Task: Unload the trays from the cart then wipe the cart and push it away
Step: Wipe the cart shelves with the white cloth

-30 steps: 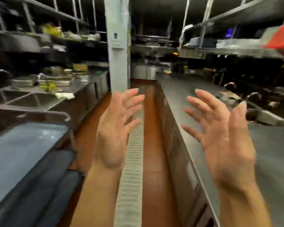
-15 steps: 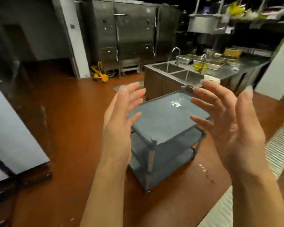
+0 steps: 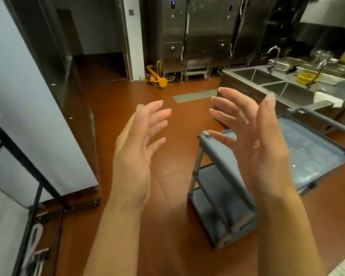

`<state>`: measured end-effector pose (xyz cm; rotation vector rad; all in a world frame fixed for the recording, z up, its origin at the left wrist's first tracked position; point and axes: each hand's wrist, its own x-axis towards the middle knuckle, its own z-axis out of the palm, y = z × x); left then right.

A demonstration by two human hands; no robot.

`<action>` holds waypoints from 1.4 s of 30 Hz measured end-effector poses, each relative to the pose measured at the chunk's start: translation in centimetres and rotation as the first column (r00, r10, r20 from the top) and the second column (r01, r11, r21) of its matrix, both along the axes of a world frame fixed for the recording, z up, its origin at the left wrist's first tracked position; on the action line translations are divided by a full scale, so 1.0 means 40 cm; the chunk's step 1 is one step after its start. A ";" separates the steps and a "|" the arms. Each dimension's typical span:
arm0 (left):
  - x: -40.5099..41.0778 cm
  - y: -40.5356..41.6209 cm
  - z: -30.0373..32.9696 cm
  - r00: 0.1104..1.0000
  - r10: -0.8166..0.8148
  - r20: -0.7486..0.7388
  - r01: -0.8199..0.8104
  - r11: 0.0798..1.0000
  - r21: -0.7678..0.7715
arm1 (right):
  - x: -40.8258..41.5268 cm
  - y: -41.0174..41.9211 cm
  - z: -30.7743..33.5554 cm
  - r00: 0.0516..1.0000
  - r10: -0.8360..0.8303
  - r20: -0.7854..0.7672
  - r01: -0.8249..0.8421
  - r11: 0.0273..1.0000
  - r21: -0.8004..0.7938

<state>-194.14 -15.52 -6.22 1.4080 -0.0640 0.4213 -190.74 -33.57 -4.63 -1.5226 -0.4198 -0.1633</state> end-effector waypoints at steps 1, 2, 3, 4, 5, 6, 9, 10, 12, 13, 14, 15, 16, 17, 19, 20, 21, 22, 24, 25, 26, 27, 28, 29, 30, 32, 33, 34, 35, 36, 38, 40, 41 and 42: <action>0.036 0.023 -0.009 1.000 0.000 -0.001 0.000 1.000 0.001 | 0.040 0.026 -0.006 1.000 0.009 -0.004 -0.009 1.000 -0.005; 0.074 0.044 -0.020 1.000 -0.002 -0.004 0.002 1.000 0.004 | 0.081 0.052 -0.014 1.000 0.018 -0.006 -0.018 1.000 -0.011; 0.116 0.063 -0.033 1.000 -0.004 -0.008 0.004 1.000 0.008 | 0.127 0.077 -0.028 1.000 0.026 -0.010 -0.027 1.000 -0.015; 0.156 0.081 -0.045 1.000 -0.007 -0.012 0.007 1.000 0.014 | 0.172 0.098 -0.041 0.999 0.037 -0.016 -0.037 0.999 -0.015; 0.203 0.099 -0.059 1.000 -0.007 -0.016 0.007 1.000 0.019 | 0.221 0.122 -0.056 0.999 0.048 -0.025 -0.049 0.999 -0.016; 0.260 0.122 -0.077 1.000 -0.002 -0.024 0.002 1.000 0.021 | 0.281 0.147 -0.074 0.998 0.062 -0.029 -0.063 0.998 -0.017; 0.431 0.179 -0.122 0.998 0.016 -0.056 -0.014 1.000 0.026 | 0.457 0.213 -0.120 0.994 0.100 -0.033 -0.101 0.994 -0.034; 0.499 0.196 -0.131 0.997 0.023 -0.071 -0.020 0.999 0.033 | 0.526 0.235 -0.132 0.993 0.115 -0.040 -0.117 0.993 -0.036; 0.631 0.229 -0.130 0.994 0.040 -0.102 -0.035 0.998 0.050 | 0.658 0.276 -0.141 0.988 0.141 -0.059 -0.143 0.989 -0.026; 0.701 0.249 -0.121 0.993 0.056 -0.107 -0.049 0.997 0.060 | 0.729 0.295 -0.137 0.986 0.151 -0.068 -0.153 0.988 -0.021; 0.765 0.266 -0.110 0.992 0.069 -0.110 -0.061 0.996 0.070 | 0.794 0.311 -0.131 0.986 0.146 -0.076 -0.148 0.989 -0.016; 0.846 0.284 -0.097 0.992 0.065 -0.109 -0.057 0.995 0.079 | 0.873 0.327 -0.123 0.986 0.141 -0.085 -0.142 0.990 -0.004; 0.890 0.296 -0.085 0.992 0.066 -0.107 -0.058 0.995 0.082 | 0.918 0.336 -0.116 0.986 0.139 -0.087 -0.139 0.990 0.008; 0.943 0.311 -0.072 0.993 0.067 -0.096 -0.058 0.994 0.088 | 0.974 0.348 -0.109 0.986 0.139 -0.088 -0.138 0.990 0.020; 1.050 0.341 -0.058 0.995 0.067 -0.073 -0.061 0.995 0.079 | 1.089 0.368 -0.094 0.986 0.142 -0.087 -0.140 0.990 0.028; 1.102 0.352 -0.054 0.996 0.064 -0.069 -0.060 0.996 0.065 | 1.142 0.378 -0.088 0.985 0.147 -0.084 -0.145 0.989 0.031; 1.155 0.360 -0.054 0.996 0.057 -0.071 -0.053 0.997 0.053 | 1.195 0.385 -0.086 0.985 0.152 -0.086 -0.150 0.988 0.027; 1.212 0.367 -0.057 0.996 0.050 -0.073 -0.046 0.998 0.046 | 1.247 0.390 -0.087 0.985 0.152 -0.086 -0.151 0.988 0.017; 1.317 0.370 -0.065 0.997 0.030 -0.075 -0.027 0.999 0.046 | 1.343 0.395 -0.094 0.984 0.151 -0.092 -0.152 0.988 -0.003; 1.399 0.370 -0.074 0.997 0.017 -0.071 -0.013 0.998 0.054 | 1.418 0.394 -0.104 0.987 0.133 -0.090 -0.135 0.991 -0.016; 1.467 0.369 -0.082 0.997 0.008 -0.072 -0.004 0.998 0.059 | 1.479 0.391 -0.112 0.990 0.107 -0.090 -0.109 0.994 -0.027; 1.544 0.367 -0.089 0.997 -0.007 -0.074 0.011 0.998 0.058 | 1.546 0.387 -0.121 0.993 0.080 -0.087 -0.083 0.996 -0.035; 1.621 0.365 -0.094 0.997 -0.021 -0.077 0.026 0.998 0.054 | 1.611 0.382 -0.127 0.995 0.053 -0.088 -0.057 0.997 -0.044; 1.703 0.361 -0.097 0.996 -0.039 -0.077 0.043 0.998 0.050 | 1.681 0.377 -0.131 0.996 0.026 -0.084 -0.031 0.998 -0.052; 1.787 0.355 -0.099 0.995 -0.062 -0.077 0.066 0.997 0.048 | 1.752 0.369 -0.131 0.997 0.000 -0.080 -0.005 0.998 -0.058; 1.955 0.334 -0.089 0.988 -0.129 -0.089 0.134 0.990 0.047 | 1.884 0.349 -0.123 0.993 -0.070 -0.095 0.066 0.997 -0.045; 2.039 0.316 -0.080 0.982 -0.165 -0.089 0.170 0.984 0.054 | 1.946 0.331 -0.116 0.988 -0.117 -0.096 0.115 0.993 -0.034; 2.125 0.291 -0.070 0.976 -0.204 -0.081 0.210 0.976 0.060 | 2.005 0.307 -0.108 0.982 -0.168 -0.090 0.167 0.986 -0.022; 2.203 0.260 -0.061 0.967 -0.245 -0.077 0.250 0.966 0.061 | 2.055 0.279 -0.100 0.973 -0.214 -0.089 0.213 0.977 -0.014; 2.279 0.220 -0.054 0.953 -0.292 -0.082 0.297 0.953 0.057 | 2.102 0.245 -0.093 0.960 -0.262 -0.098 0.262 0.965 -0.007; 2.408 0.120 -0.046 0.911 -0.402 -0.095 0.407 0.913 0.035 | 2.172 0.159 -0.086 0.922 -0.368 -0.120 0.370 0.929 -0.001; 2.516 0.003 -0.052 0.838 -0.537 -0.099 0.541 0.841 0.021 | 2.228 0.054 -0.091 0.863 -0.488 -0.132 0.494 0.869 0.021; 2.568 -0.060 -0.060 0.794 -0.599 -0.099 0.604 0.796 0.029 | 2.256 -0.003 -0.096 0.827 -0.545 -0.135 0.554 0.831 0.038; 2.614 -0.116 -0.069 0.755 -0.647 -0.102 0.653 0.757 0.033 | 2.282 -0.054 -0.103 0.792 -0.595 -0.140 0.606 0.794 0.055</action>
